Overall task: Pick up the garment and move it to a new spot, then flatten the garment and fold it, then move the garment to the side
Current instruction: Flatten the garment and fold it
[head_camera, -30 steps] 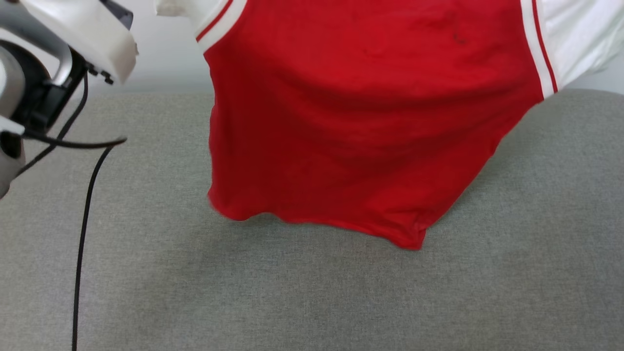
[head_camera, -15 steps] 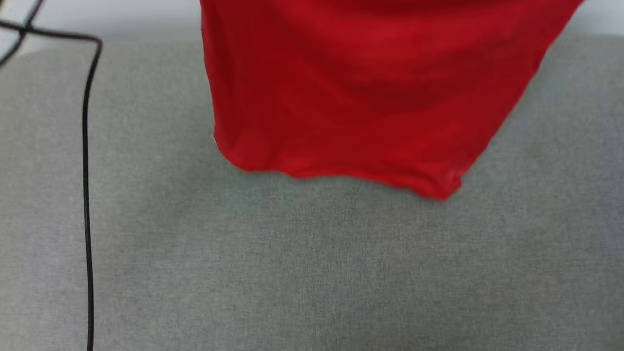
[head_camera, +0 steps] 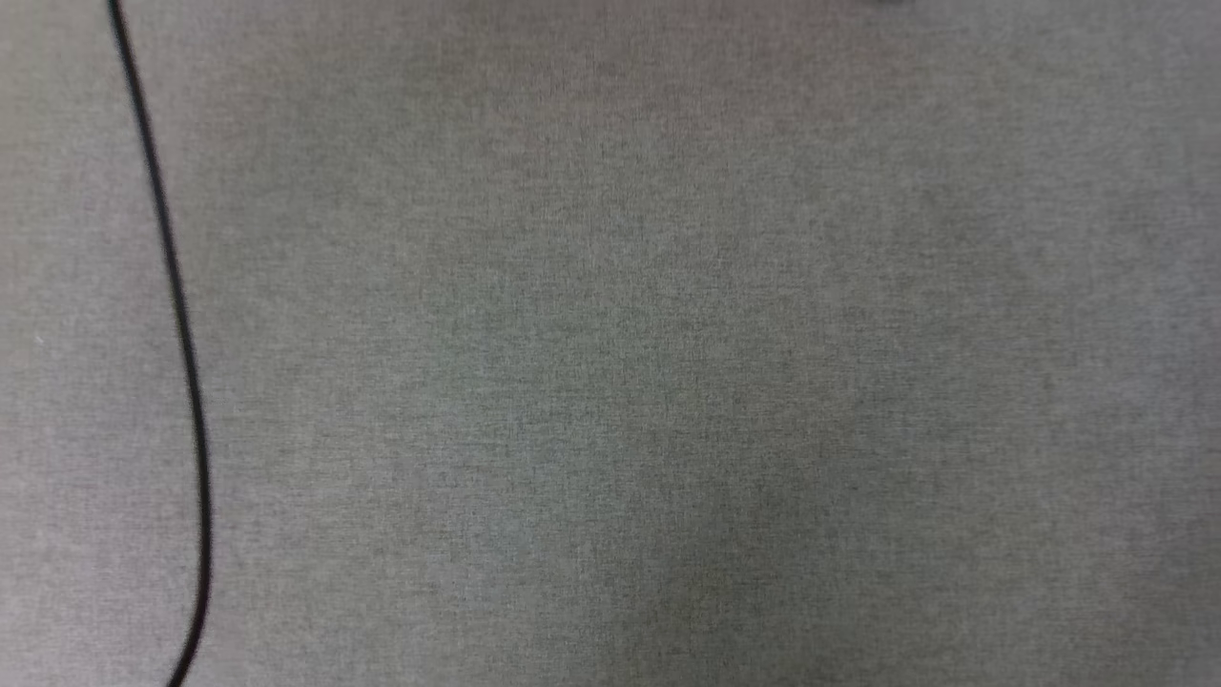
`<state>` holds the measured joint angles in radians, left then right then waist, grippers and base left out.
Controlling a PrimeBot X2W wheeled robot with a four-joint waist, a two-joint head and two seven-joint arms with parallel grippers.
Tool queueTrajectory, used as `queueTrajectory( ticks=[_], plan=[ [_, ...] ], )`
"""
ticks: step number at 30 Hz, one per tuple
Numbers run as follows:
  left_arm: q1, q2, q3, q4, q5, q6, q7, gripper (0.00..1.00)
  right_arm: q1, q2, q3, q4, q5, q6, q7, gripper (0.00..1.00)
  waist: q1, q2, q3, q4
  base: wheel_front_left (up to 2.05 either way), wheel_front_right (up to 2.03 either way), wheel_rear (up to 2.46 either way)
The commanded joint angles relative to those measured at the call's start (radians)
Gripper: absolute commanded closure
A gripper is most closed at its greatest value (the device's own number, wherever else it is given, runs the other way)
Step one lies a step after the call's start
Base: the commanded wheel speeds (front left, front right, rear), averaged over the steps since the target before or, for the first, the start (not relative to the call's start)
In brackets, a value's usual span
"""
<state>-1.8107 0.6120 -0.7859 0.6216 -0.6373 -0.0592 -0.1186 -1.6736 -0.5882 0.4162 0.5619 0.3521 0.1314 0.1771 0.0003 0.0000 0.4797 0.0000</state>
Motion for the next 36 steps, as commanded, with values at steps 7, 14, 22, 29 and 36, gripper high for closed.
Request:
queueTrajectory(
  ticks=[7,14,22,29,36],
  plan=[
    [-0.058,-0.026,0.015,0.128,-0.010,-0.029,-0.074,1.00,-0.130,0.041,0.064,0.137,-0.008,-0.001,-0.063,1.00,-0.0003,0.0000,0.076,0.005,0.00,0.00,0.00],
    [0.011,-0.052,0.014,0.200,-0.043,-0.049,-0.123,1.00,-0.081,0.078,0.139,0.243,0.046,-0.002,-0.146,1.00,-0.0003,0.0000,0.090,0.003,0.00,0.00,0.00],
    [0.212,-0.029,0.038,0.160,-0.081,-0.050,-0.146,1.00,0.076,0.107,0.245,0.267,0.146,-0.002,-0.251,1.00,-0.0003,0.0000,0.037,-0.010,0.00,0.00,0.00],
    [0.505,-0.001,0.110,-0.004,-0.105,0.003,-0.149,1.00,0.281,0.073,0.310,0.220,0.261,-0.002,-0.311,1.00,-0.0003,0.0000,-0.049,-0.004,0.00,0.00,0.00],
    [0.876,0.025,0.178,-0.193,-0.137,0.089,-0.149,1.00,0.554,0.029,0.360,0.137,0.345,-0.001,-0.346,1.00,-0.0003,0.0000,-0.158,0.009,0.00,0.00,0.00]
  ],
)
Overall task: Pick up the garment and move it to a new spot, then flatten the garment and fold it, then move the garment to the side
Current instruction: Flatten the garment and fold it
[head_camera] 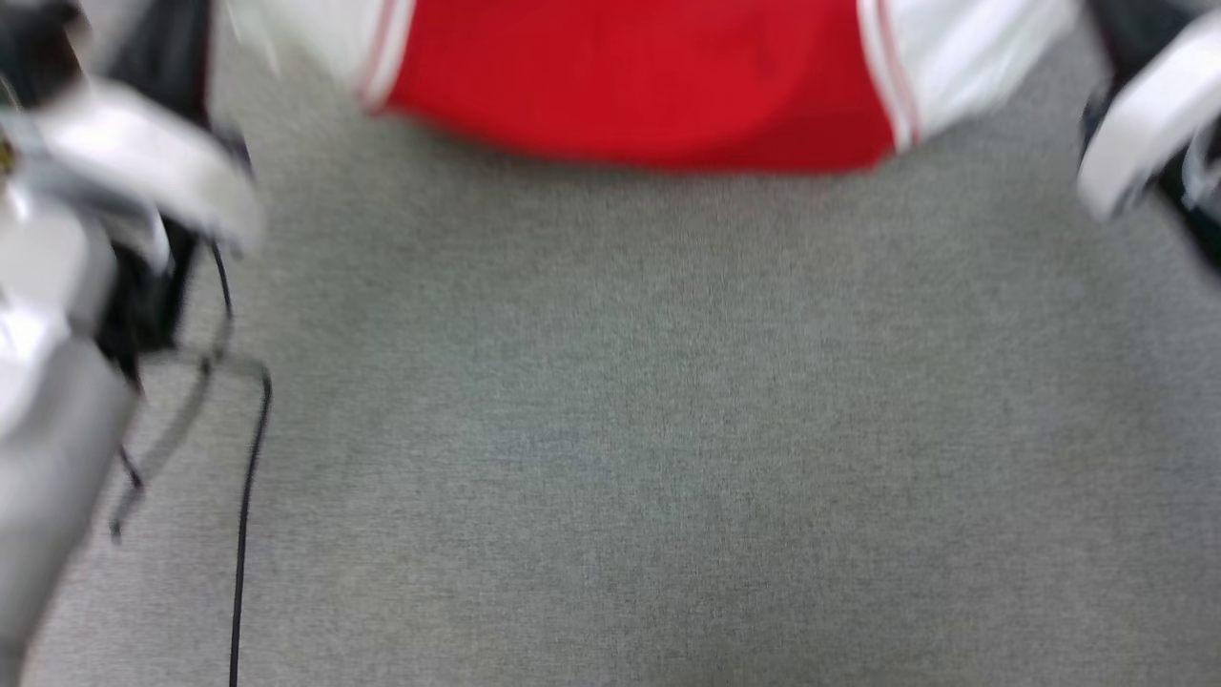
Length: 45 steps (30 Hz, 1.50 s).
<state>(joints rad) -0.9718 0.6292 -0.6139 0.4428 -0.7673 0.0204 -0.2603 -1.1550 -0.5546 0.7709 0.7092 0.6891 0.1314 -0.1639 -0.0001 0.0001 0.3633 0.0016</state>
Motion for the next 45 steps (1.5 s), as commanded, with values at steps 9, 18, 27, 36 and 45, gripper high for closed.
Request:
queueTrajectory(
  ticks=[9,18,27,36,45],
  plan=[
    [0.404,0.004,0.027,-0.107,-0.058,0.088,-0.007,1.00,0.356,-0.031,0.007,-0.086,0.067,-0.001,-0.025,1.00,0.0001,-0.0001,-0.158,0.005,0.00,0.00,0.00],
    [0.707,-0.019,0.051,-0.120,-0.097,0.132,-0.007,1.00,0.651,-0.044,-0.037,-0.107,0.068,-0.001,-0.034,1.00,0.0001,-0.0001,-0.251,0.000,0.00,0.00,0.00],
    [0.890,-0.033,0.092,-0.110,-0.123,0.160,-0.007,1.00,0.913,-0.037,-0.138,-0.112,0.080,-0.002,-0.052,1.00,0.0001,-0.0001,-0.327,0.005,0.00,0.00,0.00],
    [1.055,-0.049,0.151,-0.143,-0.120,0.179,-0.006,1.00,1.147,-0.031,-0.249,-0.170,0.065,-0.002,-0.019,1.00,0.0001,-0.0001,-0.360,0.012,0.00,0.00,0.00],
    [1.063,-0.067,0.145,-0.206,-0.084,0.192,-0.006,1.00,1.224,-0.006,-0.429,-0.277,-0.024,-0.002,0.053,0.00,0.0001,-0.0001,-0.329,0.020,0.00,0.00,0.00]
  ],
)
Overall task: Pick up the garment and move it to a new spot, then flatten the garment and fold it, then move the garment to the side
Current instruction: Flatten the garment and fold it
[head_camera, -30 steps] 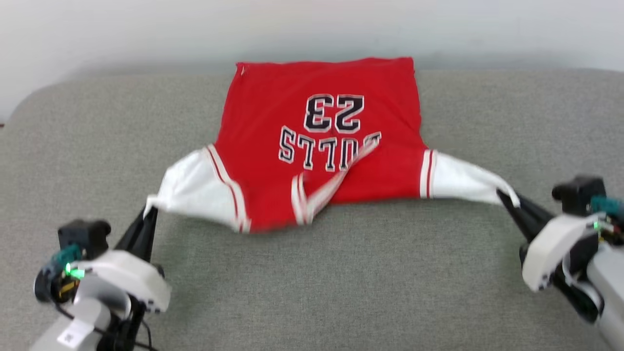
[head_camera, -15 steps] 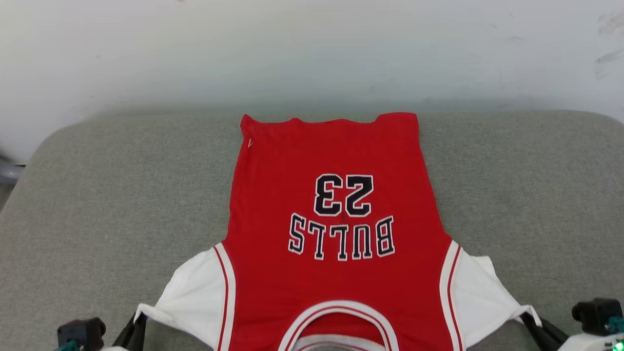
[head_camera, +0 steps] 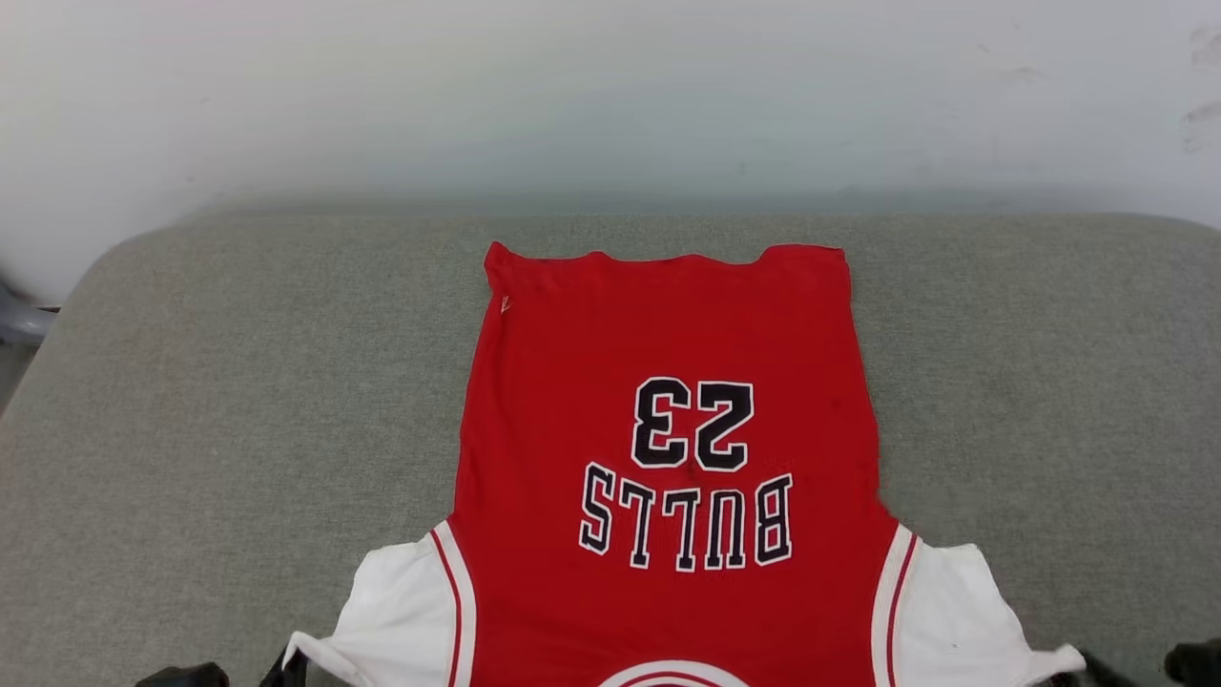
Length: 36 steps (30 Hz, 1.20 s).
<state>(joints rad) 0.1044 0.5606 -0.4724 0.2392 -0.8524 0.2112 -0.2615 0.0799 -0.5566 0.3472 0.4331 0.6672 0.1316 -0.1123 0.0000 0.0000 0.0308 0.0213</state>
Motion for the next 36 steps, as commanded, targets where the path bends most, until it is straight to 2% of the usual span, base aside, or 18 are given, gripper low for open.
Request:
queueTrajectory(
  ticks=[1,8,9,14,17,23,30,36],
  plan=[
    [-0.022,0.001,-0.001,-0.008,0.008,0.001,-0.005,1.00,-0.021,-0.005,-0.023,-0.015,-0.014,-0.002,0.006,0.00,0.0000,0.0000,0.008,0.003,0.00,0.00,0.00],
    [-0.084,-0.011,-0.017,-0.049,0.053,0.008,-0.003,1.00,-0.123,-0.042,-0.190,-0.170,-0.077,-0.001,0.049,0.00,0.0000,0.0000,0.062,0.029,0.00,0.00,0.00],
    [-0.116,-0.016,-0.023,-0.066,0.080,0.006,-0.004,1.00,-0.202,-0.053,-0.244,-0.238,-0.100,-0.001,0.090,0.00,0.0000,0.0000,0.096,0.052,0.00,0.00,0.00],
    [-0.178,-0.031,-0.021,-0.104,0.126,0.005,-0.005,1.00,-0.379,-0.074,-0.286,-0.329,-0.108,-0.001,0.205,0.00,0.0000,0.0000,0.171,0.101,0.00,0.00,0.00],
    [-0.209,-0.046,-0.018,-0.132,0.152,0.002,-0.006,1.00,-0.495,-0.088,-0.276,-0.344,-0.111,-0.001,0.306,0.00,0.0000,0.0000,0.219,0.132,0.00,0.00,0.00],
    [-0.262,-0.086,-0.006,-0.173,0.203,-0.018,-0.006,1.00,-0.747,-0.097,-0.229,-0.264,-0.100,-0.001,0.595,0.00,0.0000,0.0000,0.312,0.193,0.00,0.00,0.00],
    [-0.307,-0.138,0.012,-0.195,0.256,-0.053,-0.006,1.00,-0.972,-0.088,-0.173,-0.106,-0.071,-0.001,1.035,0.00,0.0000,0.0000,0.409,0.251,0.00,0.00,0.00],
    [-0.347,-0.183,0.027,-0.190,0.294,-0.089,-0.005,1.00,-1.099,-0.065,-0.168,-0.037,-0.137,-0.001,1.205,0.00,0.0000,0.0000,0.487,0.297,0.00,0.00,0.00]
  ],
)
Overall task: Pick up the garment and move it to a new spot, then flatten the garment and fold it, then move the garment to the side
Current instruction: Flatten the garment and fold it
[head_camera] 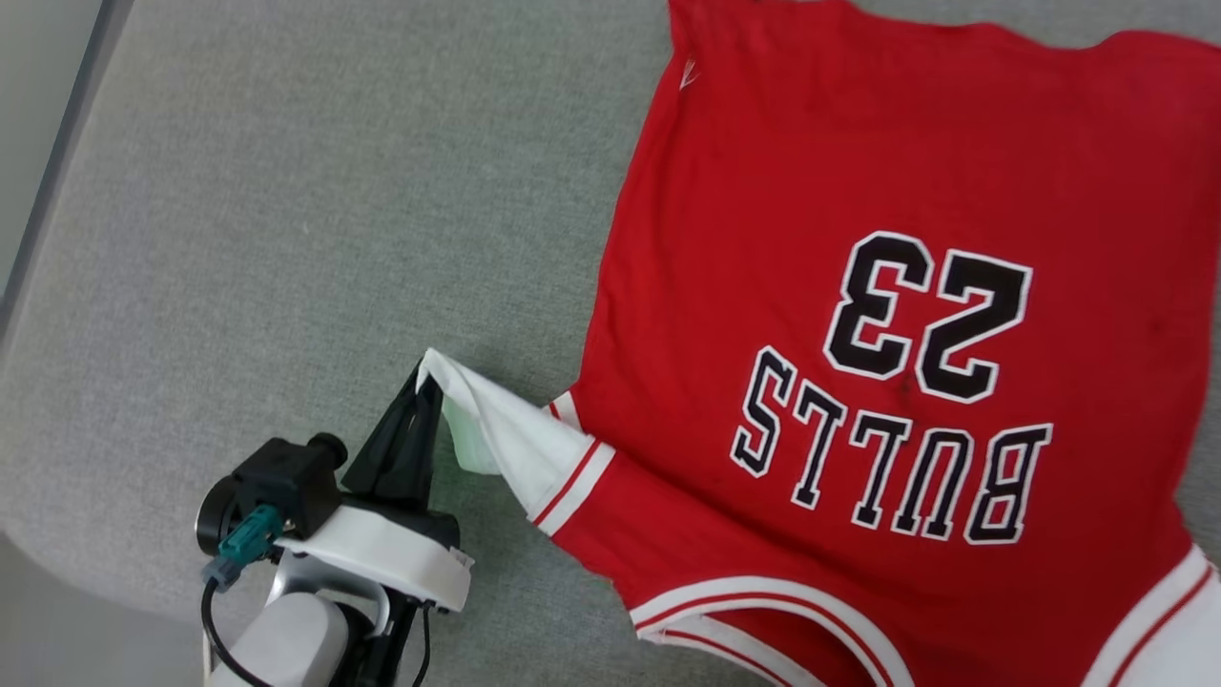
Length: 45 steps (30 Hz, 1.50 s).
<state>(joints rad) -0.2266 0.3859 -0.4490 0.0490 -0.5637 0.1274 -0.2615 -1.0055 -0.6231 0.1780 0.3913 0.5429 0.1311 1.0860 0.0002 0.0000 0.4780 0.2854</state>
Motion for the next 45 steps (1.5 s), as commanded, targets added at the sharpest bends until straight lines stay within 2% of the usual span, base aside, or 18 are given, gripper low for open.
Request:
queueTrajectory(
  ticks=[1,10,16,17,18,19,26,32,39,45],
  plan=[
    [-0.023,-0.016,0.007,0.002,0.010,-0.011,-0.005,1.00,-0.030,0.005,0.000,0.018,-0.024,-0.001,0.021,0.00,-0.0002,0.0000,0.052,0.040,0.00,0.00,0.00],
    [-0.055,-0.067,0.040,0.019,0.053,-0.056,-0.005,1.00,-0.072,0.069,-0.048,0.123,-0.098,-0.001,0.034,0.00,-0.0002,0.0000,0.122,0.068,0.00,0.00,0.00],
    [-0.060,-0.098,0.061,0.037,0.079,-0.082,-0.005,1.00,0.026,0.056,-0.031,0.189,-0.127,-0.001,0.055,0.00,-0.0002,0.0000,0.129,0.068,0.00,0.00,0.00],
    [-0.059,-0.102,0.064,0.040,0.084,-0.084,-0.005,1.00,0.036,0.053,-0.032,0.191,-0.127,-0.001,0.053,0.27,-0.0002,0.0000,0.128,0.067,0.00,0.00,0.00],
    [-0.058,-0.104,0.068,0.042,0.088,-0.089,-0.005,1.00,0.040,0.048,-0.031,0.187,-0.128,-0.001,0.046,0.91,-0.0002,0.0000,0.127,0.066,0.00,0.00,0.00],
    [-0.056,-0.106,0.072,0.045,0.091,-0.091,-0.005,1.00,0.040,0.044,-0.031,0.183,-0.128,-0.001,0.038,1.00,-0.0002,0.0000,0.124,0.063,0.00,0.00,0.00],
    [-0.024,-0.118,0.099,0.060,0.112,-0.098,-0.005,1.00,0.005,0.040,-0.015,0.139,-0.095,-0.001,-0.053,1.00,-0.0002,0.0000,0.066,0.032,0.00,0.00,0.00],
    [0.021,-0.110,0.114,0.075,0.120,-0.093,-0.004,1.00,0.039,-0.004,0.056,0.097,-0.031,-0.001,-0.118,1.00,-0.0002,0.0000,-0.037,-0.006,0.00,0.00,0.00],
    [0.092,-0.085,0.120,0.085,0.114,-0.076,0.005,1.00,0.200,-0.110,0.147,-0.007,0.089,-0.001,-0.166,1.00,-0.0002,0.0000,-0.170,-0.062,0.00,0.00,0.00],
    [0.161,-0.061,0.132,0.075,0.100,-0.055,0.017,1.00,0.406,-0.182,0.165,-0.103,0.185,-0.001,-0.201,1.00,-0.0002,0.0000,-0.263,-0.129,0.00,0.00,0.00]
  ],
)
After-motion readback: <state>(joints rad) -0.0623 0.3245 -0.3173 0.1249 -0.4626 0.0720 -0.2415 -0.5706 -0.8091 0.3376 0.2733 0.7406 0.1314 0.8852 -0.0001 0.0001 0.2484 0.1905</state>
